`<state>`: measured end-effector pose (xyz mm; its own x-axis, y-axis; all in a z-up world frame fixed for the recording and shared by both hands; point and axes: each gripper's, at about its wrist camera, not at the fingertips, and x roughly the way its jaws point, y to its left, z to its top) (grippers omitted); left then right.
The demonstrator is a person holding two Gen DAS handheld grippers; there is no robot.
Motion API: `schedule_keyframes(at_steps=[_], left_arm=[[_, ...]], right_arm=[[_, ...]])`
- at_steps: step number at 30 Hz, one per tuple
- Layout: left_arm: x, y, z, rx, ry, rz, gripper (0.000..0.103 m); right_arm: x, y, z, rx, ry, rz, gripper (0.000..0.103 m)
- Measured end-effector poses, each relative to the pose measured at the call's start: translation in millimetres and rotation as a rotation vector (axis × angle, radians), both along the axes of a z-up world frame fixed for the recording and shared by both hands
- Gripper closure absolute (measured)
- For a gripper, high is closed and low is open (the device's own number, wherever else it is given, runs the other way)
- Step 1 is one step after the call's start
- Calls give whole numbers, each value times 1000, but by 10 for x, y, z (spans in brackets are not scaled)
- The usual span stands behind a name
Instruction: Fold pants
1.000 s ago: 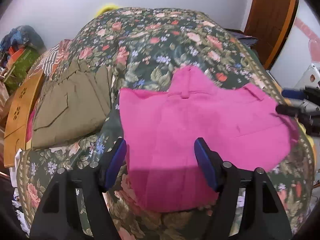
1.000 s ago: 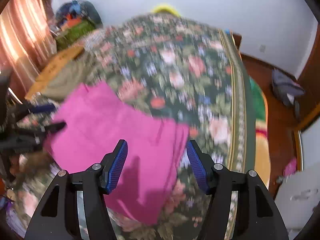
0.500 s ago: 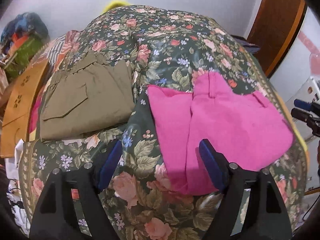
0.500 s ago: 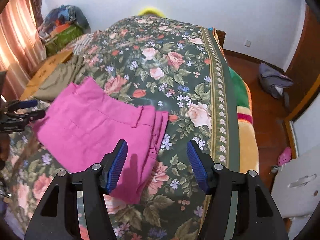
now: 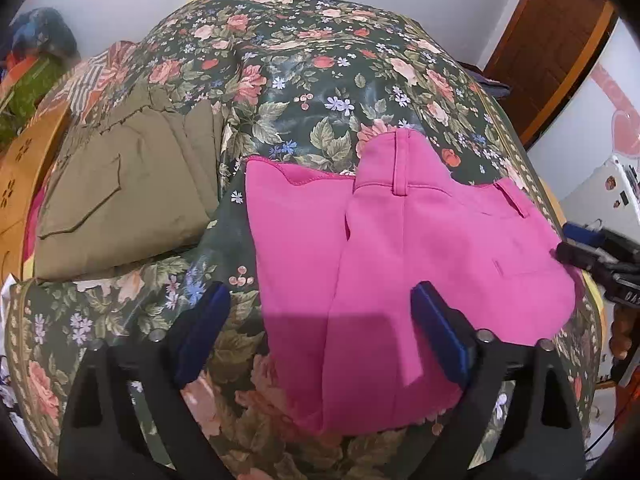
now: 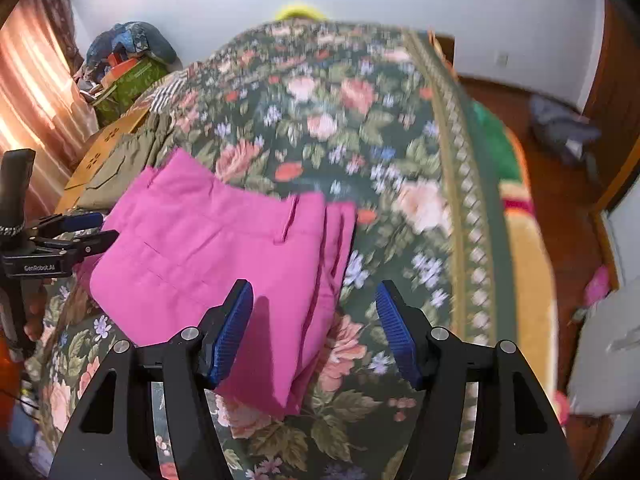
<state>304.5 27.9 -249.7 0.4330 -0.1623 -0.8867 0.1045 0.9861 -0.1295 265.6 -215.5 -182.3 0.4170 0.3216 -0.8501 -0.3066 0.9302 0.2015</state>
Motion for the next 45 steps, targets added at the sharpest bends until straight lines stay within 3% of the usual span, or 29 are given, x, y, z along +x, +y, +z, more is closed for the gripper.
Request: schedule_keyframes(at_steps=[4, 8, 16, 21, 25, 27, 32, 45], left_arm=[[92, 89, -134, -78, 52, 33, 3], [121, 80, -167, -78, 38, 25, 3], [177, 10, -140, -98, 14, -17, 35], [185, -162, -68, -68, -10, -81, 73], [148, -278, -12, 5, -57, -97, 86], [128, -285, 20, 21, -74, -96, 94], [70, -237, 144, 19, -97, -86, 96], [-225, 88, 655, 17, -208, -37, 96]], right_arm=[[54, 12, -161, 38, 45, -6, 42], [151, -19, -301, 103, 108, -20, 42], [174, -51, -410, 151, 145, 4, 43], [142, -64, -406, 186, 142, 15, 62], [111, -37, -372, 165, 114, 4, 68], [121, 4, -338, 151, 95, 6, 79], [147, 30, -185, 150, 45, 10, 88], [89, 386, 408, 160, -84, 68, 90]])
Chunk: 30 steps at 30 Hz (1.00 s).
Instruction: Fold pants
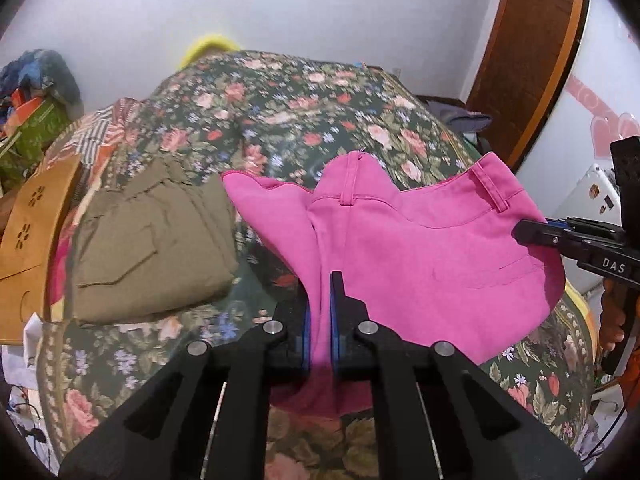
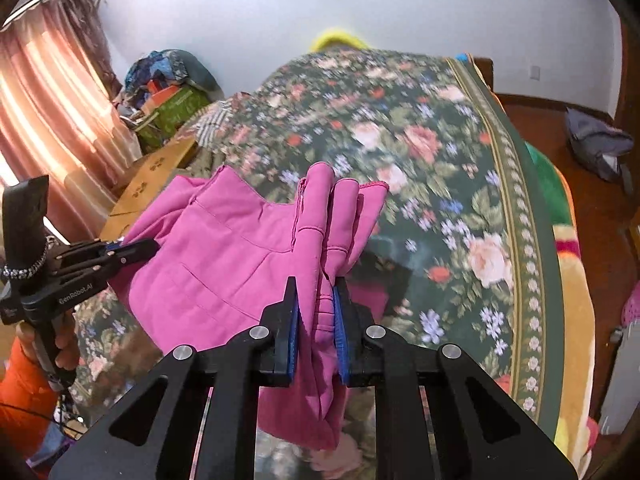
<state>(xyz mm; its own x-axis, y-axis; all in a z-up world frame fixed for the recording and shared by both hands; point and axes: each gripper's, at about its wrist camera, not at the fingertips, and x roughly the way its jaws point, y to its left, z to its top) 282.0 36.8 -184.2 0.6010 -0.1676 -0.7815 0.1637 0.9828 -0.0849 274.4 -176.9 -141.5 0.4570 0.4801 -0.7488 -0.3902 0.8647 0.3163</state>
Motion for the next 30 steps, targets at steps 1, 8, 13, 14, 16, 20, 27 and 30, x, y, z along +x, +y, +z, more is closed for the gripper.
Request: schedule_keyframes(at_steps=[1, 8, 13, 14, 16, 20, 27, 30], left_arm=[[-20, 45, 36, 1, -10, 7, 96], [-90, 497, 295, -8, -77, 76, 96], [-63, 901, 440, -13, -119, 131, 96], [-49, 958, 451, -11, -125, 139, 96], [-5, 1146, 478, -10, -135, 166, 97], [108, 1449, 467, 9, -144, 201, 97], [355, 1923, 360, 17, -153, 260, 97], [480, 2148, 267, -3, -142, 287, 97]], right_arm=[[12, 39, 24, -2, -7, 5, 90], [69, 497, 313, -14, -91, 62, 90], [209, 876, 385, -14, -114, 102, 90], [231, 940, 392, -13, -119, 108, 90], [297, 1116, 407, -13, -132, 123, 90], [439, 1427, 416, -14, -153, 148, 90], [701, 1970, 385, -31, -195, 194, 90], [833, 2159, 327, -24, -198, 202, 90]])
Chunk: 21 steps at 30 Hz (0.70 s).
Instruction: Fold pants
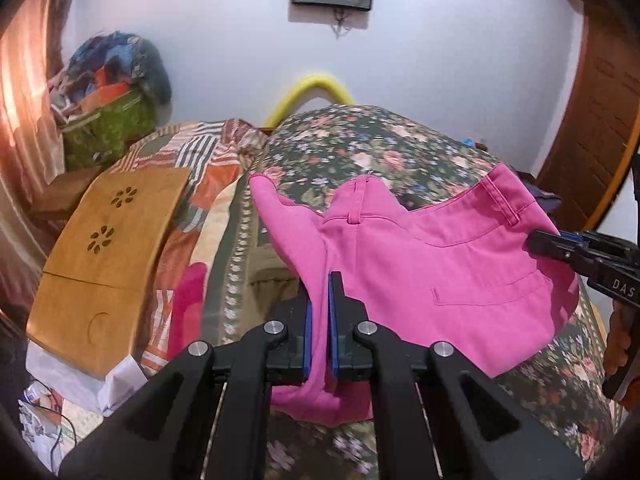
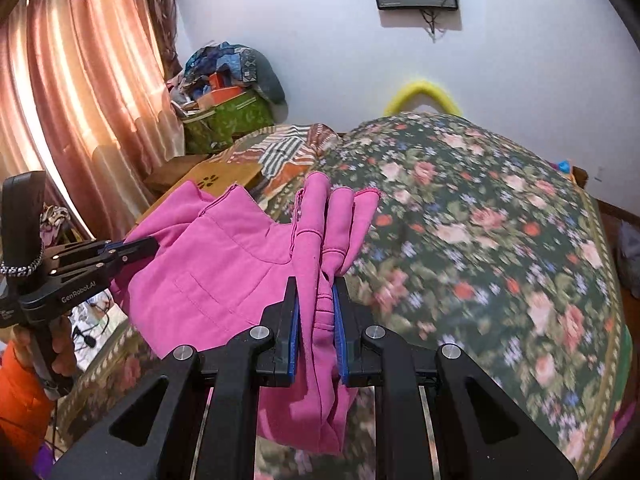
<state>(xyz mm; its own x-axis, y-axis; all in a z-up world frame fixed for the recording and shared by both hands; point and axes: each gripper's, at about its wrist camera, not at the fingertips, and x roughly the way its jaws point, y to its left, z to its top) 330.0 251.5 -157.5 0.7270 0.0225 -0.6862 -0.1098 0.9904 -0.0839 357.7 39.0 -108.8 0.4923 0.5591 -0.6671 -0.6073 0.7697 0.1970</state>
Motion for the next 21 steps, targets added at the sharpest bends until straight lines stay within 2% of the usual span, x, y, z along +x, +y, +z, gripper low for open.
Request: schedule_keyframes(at_steps=[5, 9, 13, 16, 19, 21], left_arm=[[167, 302, -289, -33, 39, 25, 97], [260, 499, -684, -53, 133, 44, 97], [198, 593, -946, -65, 176, 40, 95], [123, 648, -1030, -65, 182, 42, 91], [72, 738, -1074, -68, 199, 68, 88], [40, 786, -1090, -53, 224, 98, 88]], right_arm=[[197, 265, -196, -12, 21, 30, 90], [300, 436, -476, -58, 63, 50, 90], [372, 501, -790, -115, 118, 58, 90], [418, 519, -950, -169, 157, 57, 85], [403, 522, -1019, -212, 157, 56, 79], [398, 482, -998, -215, 156, 46, 72]])
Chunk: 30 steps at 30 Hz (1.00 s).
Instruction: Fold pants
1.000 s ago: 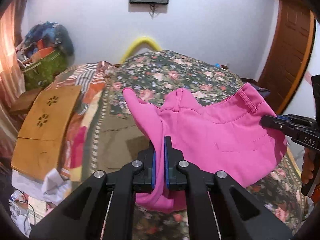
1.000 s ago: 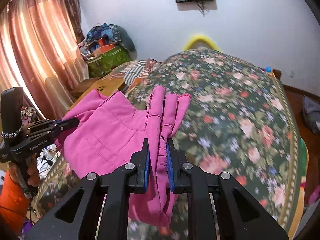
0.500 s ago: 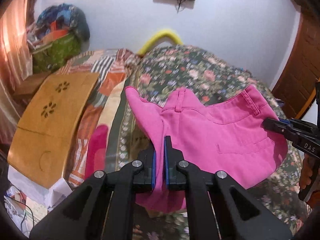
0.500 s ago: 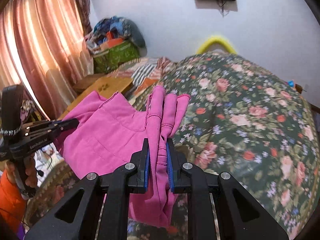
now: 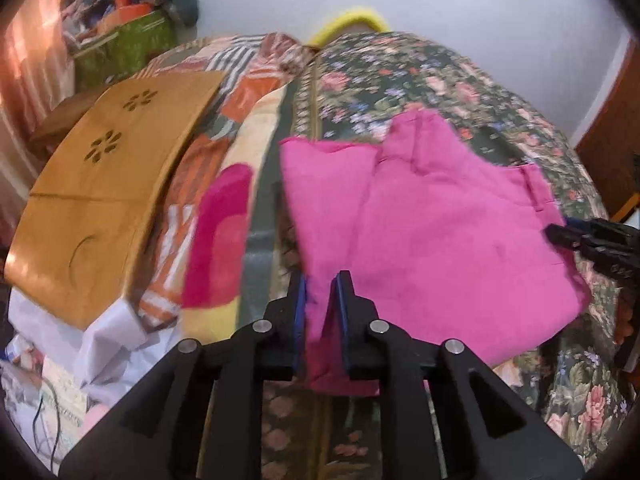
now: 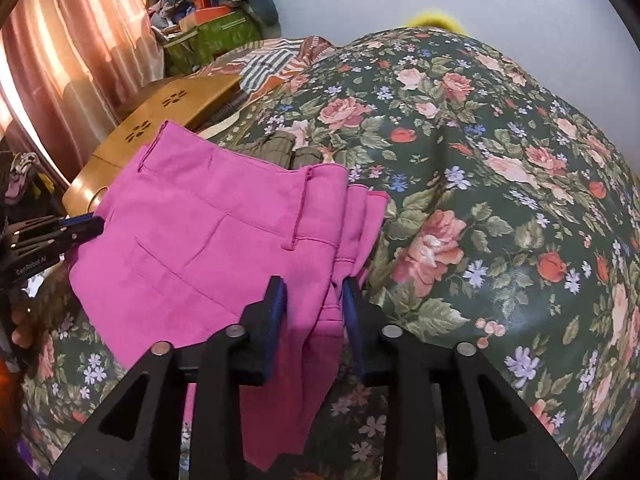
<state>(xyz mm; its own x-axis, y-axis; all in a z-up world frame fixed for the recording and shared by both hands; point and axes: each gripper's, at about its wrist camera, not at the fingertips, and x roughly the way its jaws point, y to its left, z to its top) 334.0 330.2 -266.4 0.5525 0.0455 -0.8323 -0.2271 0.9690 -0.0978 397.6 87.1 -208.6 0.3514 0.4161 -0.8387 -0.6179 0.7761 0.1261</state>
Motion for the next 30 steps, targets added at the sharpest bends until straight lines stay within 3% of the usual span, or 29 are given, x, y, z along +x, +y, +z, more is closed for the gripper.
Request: schedule_keyframes(at_steps=[4, 8, 18, 25, 30], left_arm=[[-113, 88, -18, 22, 48, 44, 88], [-288, 42, 159, 28, 24, 61, 88], [-826, -595, 1240, 70, -175, 14, 88], [-1457, -1164, 2021, 118, -346, -26, 87], [-1925, -1455, 2400, 130, -443, -29, 87]], right_arm=[[14, -168, 75, -5, 4, -62, 70], [-45, -354, 203, 11, 7, -93, 70], [-584, -694, 1122, 140, -139, -105, 70], [-1282, -907, 1872, 249, -293, -69, 70], [-1834, -1045, 2286, 338, -399, -37, 66]])
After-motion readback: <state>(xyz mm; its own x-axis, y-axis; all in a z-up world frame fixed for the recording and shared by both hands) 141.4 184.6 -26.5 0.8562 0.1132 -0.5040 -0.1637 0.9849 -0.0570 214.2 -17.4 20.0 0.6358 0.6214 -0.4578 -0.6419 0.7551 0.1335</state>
